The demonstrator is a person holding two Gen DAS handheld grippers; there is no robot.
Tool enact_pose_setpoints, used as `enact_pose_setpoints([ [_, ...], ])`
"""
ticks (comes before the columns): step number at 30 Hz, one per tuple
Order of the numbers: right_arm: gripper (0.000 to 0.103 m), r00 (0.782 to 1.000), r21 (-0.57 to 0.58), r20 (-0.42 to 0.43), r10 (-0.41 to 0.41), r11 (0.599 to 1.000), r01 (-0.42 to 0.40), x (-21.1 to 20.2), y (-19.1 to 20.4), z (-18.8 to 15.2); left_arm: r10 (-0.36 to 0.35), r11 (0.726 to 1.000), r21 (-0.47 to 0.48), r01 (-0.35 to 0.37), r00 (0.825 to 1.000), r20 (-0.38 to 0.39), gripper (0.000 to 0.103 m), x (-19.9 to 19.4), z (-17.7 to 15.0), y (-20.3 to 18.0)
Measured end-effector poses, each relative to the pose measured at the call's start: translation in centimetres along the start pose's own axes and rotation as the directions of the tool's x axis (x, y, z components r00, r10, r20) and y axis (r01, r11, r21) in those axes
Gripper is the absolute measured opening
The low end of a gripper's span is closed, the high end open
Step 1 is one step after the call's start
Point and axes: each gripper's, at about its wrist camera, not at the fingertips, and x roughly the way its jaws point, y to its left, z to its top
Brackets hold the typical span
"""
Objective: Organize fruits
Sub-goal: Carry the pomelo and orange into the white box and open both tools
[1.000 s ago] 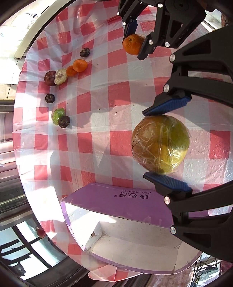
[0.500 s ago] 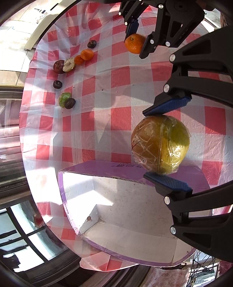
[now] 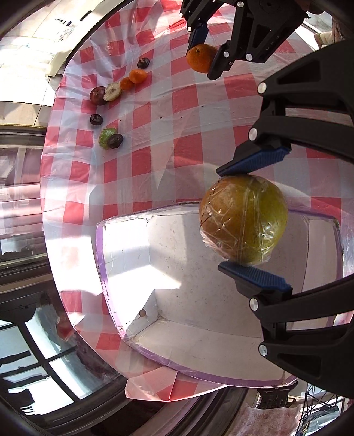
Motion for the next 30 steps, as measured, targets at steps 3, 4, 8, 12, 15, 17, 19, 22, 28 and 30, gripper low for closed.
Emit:
enact_pose_setpoints([
  [3, 0.041, 1.0, 0.0, 0.005, -0.009, 1.0, 0.009, -0.3, 1.2, 0.4, 0.0, 1.0, 0.0, 0.0, 1.0, -0.001, 0.063, 0.1, -0.2, 1.3],
  [4, 0.041, 1.0, -0.001, 0.008, -0.011, 1.0, 0.011, -0.4, 1.6, 0.6, 0.002, 1.0, 0.0, -0.002, 1.0, 0.0, 0.063, 0.1, -0.2, 1.8],
  [8, 0.041, 0.999, -0.001, 0.036, -0.006, 1.0, 0.006, -1.0, 3.5, 1.5, 0.013, 1.0, 0.003, -0.013, 1.0, -0.008, 0.063, 0.4, -0.4, 4.0],
  [12, 0.041, 0.997, -0.015, 0.076, 0.003, 1.0, -0.002, -1.7, 5.8, 2.7, 0.031, 1.0, -0.002, -0.031, 0.999, -0.026, 0.063, 1.0, -0.7, 6.5],
  [15, 0.041, 0.995, -0.035, 0.094, 0.015, 0.999, -0.012, -1.9, 7.8, 3.5, 0.045, 0.999, -0.01, -0.045, 0.998, -0.036, 0.063, 1.4, -0.8, 8.6],
  [17, 0.041, 0.994, -0.05, 0.111, 0.022, 0.999, -0.016, -2.1, 9.2, 4.1, 0.048, 0.999, -0.018, -0.048, 0.998, -0.041, 0.063, 1.7, -1.0, 10.0],
  [19, 0.041, 0.991, -0.065, 0.129, 0.027, 0.998, -0.019, -2.4, 10.4, 4.6, 0.049, 0.998, -0.024, -0.05, 0.998, -0.045, 0.063, 1.9, -1.2, 11.2],
  [22, 0.041, 0.986, -0.085, 0.161, 0.044, 0.996, -0.03, -2.9, 12.1, 5.5, 0.053, 0.998, -0.026, -0.054, 0.997, -0.053, 0.063, 2.3, -1.4, 12.7],
  [28, 0.041, 0.977, -0.148, 0.186, 0.104, 0.986, -0.077, -3.0, 15.7, 7.2, 0.064, 0.998, -0.008, -0.065, 0.994, -0.093, 0.063, 4.2, -2.0, 14.9],
  [30, 0.041, 0.976, -0.175, 0.182, 0.116, 0.981, -0.083, -2.8, 16.9, 7.5, 0.058, 0.998, -0.005, -0.059, 0.993, -0.106, 0.063, 4.9, -2.2, 15.4],
])
